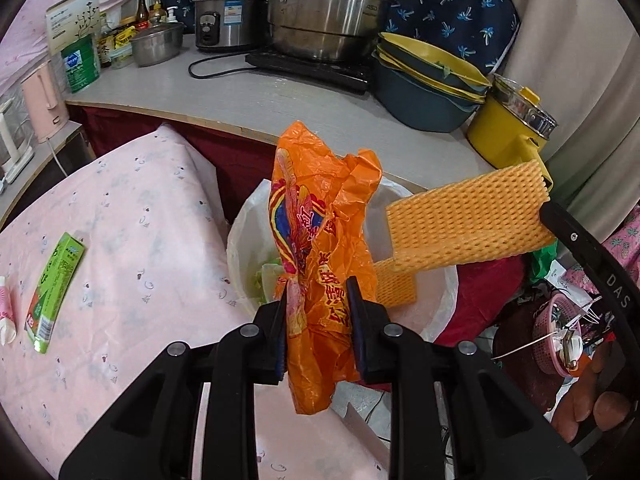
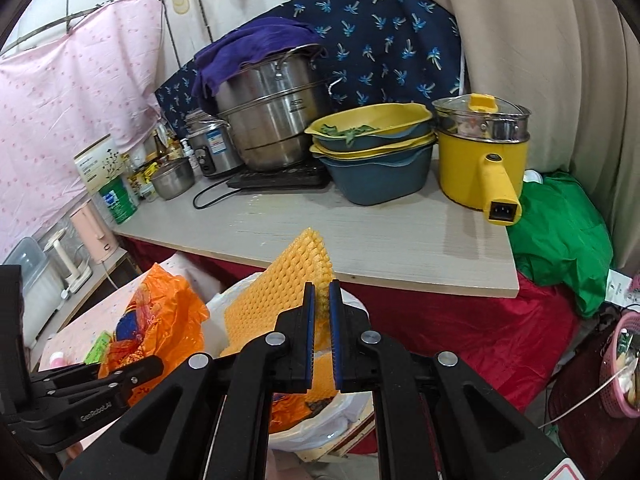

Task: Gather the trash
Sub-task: 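Carry the orange bag and foam net with both grippers over the bin, then open the left gripper over the bin while the right gripper releases the foam net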

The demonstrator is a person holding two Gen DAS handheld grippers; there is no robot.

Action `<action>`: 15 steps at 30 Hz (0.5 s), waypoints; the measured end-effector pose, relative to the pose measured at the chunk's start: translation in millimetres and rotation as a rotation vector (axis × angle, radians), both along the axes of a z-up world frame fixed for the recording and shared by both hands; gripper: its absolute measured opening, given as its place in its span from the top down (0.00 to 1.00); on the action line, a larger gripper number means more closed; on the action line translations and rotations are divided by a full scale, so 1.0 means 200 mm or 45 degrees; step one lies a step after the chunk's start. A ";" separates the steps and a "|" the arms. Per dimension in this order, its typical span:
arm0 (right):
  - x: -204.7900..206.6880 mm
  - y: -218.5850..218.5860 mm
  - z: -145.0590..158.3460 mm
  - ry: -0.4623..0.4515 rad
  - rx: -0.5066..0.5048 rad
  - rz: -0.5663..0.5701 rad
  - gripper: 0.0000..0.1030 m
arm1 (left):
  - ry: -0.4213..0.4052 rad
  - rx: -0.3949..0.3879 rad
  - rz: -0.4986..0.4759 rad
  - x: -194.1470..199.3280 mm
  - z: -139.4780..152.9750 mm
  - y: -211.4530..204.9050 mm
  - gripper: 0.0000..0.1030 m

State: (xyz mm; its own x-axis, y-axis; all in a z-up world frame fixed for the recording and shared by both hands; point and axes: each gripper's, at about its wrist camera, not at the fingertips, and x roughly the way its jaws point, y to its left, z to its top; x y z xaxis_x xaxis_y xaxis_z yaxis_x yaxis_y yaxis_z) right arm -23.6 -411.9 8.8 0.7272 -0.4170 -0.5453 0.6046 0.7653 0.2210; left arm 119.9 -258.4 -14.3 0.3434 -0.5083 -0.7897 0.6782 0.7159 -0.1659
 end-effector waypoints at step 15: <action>0.12 -0.06 -0.04 0.028 0.003 0.016 0.93 | -0.003 -0.003 0.045 0.10 -0.06 -0.04 0.50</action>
